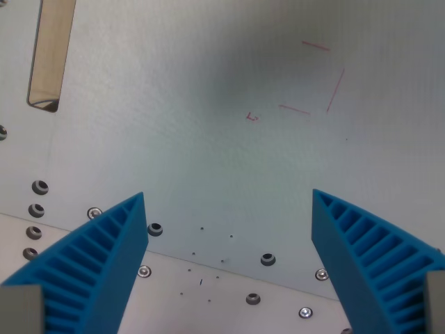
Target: Move in base negative z
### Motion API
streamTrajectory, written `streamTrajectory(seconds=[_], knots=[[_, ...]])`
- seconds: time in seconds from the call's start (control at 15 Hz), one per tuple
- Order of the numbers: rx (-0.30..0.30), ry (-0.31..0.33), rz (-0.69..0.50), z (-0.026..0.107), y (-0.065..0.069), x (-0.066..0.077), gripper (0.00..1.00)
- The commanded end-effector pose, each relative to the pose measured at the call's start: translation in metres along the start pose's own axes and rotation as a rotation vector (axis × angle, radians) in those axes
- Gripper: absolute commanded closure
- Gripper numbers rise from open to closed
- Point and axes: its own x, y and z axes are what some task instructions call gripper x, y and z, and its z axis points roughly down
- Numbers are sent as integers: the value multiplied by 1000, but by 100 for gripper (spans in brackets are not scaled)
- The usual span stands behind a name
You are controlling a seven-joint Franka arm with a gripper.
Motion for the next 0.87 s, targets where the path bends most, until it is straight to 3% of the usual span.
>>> streamTrajectory(seconds=[0.07,0.87], knots=[[-1,4,0,3,0,0,0],[-1,4,0,63,1,4,0]])
